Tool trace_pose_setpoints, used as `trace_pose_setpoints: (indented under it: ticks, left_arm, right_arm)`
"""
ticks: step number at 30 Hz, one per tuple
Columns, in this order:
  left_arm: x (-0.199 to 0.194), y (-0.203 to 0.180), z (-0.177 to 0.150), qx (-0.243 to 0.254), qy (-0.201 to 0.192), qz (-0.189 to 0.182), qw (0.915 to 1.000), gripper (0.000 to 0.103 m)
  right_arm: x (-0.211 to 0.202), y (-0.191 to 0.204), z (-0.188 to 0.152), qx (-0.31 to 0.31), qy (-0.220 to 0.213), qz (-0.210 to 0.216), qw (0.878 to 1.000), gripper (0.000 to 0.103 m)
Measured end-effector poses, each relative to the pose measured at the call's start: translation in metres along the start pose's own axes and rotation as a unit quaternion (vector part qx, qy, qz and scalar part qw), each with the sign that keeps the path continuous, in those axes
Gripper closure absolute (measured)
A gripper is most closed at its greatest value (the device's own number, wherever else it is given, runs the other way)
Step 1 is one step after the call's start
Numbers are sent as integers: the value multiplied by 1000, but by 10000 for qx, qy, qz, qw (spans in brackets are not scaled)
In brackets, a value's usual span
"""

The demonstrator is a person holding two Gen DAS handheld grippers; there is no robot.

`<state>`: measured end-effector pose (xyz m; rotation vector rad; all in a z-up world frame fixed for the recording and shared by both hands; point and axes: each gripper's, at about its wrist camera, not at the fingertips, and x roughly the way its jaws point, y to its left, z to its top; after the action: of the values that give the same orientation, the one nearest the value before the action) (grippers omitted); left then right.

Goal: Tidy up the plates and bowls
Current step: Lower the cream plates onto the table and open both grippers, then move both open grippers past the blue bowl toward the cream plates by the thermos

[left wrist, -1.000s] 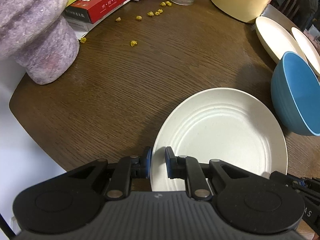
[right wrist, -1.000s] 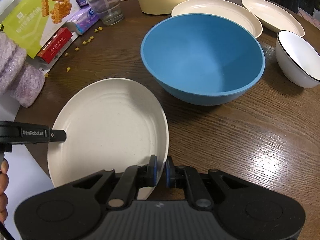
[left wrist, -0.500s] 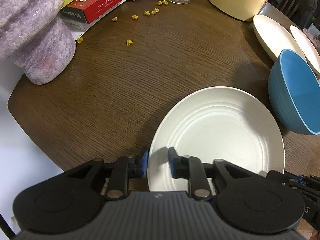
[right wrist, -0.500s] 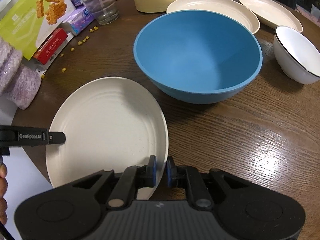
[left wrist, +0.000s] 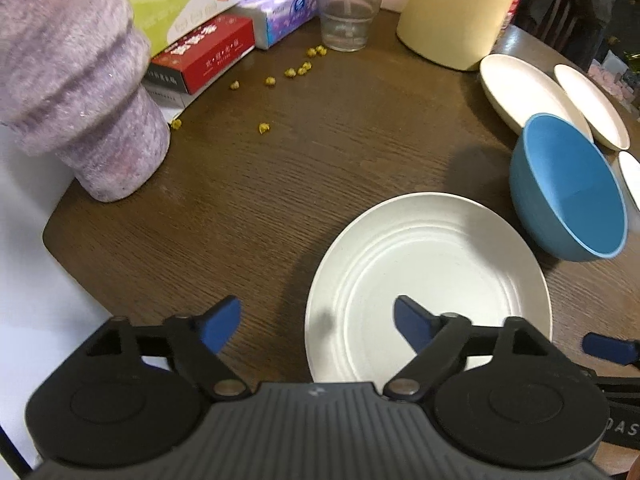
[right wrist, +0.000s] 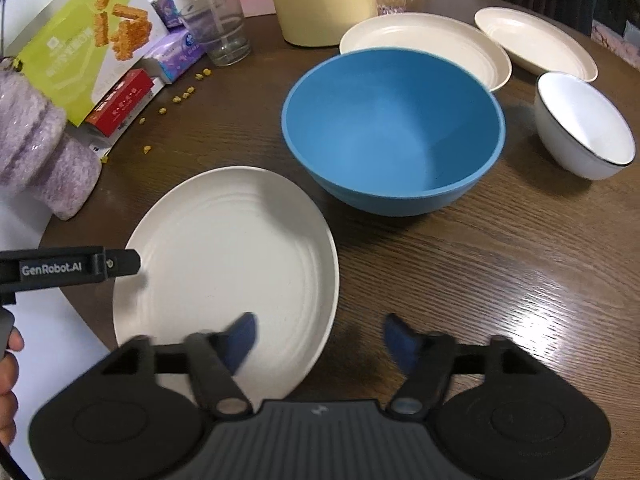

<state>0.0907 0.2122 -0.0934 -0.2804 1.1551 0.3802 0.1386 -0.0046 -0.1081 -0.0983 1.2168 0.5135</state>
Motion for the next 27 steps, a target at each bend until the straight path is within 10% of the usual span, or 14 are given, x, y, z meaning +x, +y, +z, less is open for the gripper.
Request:
trace_pose_setpoints:
  ticks: [6,27]
  left_arm:
    - [-21,1,-18,37,-256,-121,9996,1]
    - [-64,-18,-65,241,-364,-826,9956,0]
  right_arm:
    - [-23,-9,-12,110,-157,12,9998,0]
    - [-83,-22,-49,348,-350,-607,9969,0]
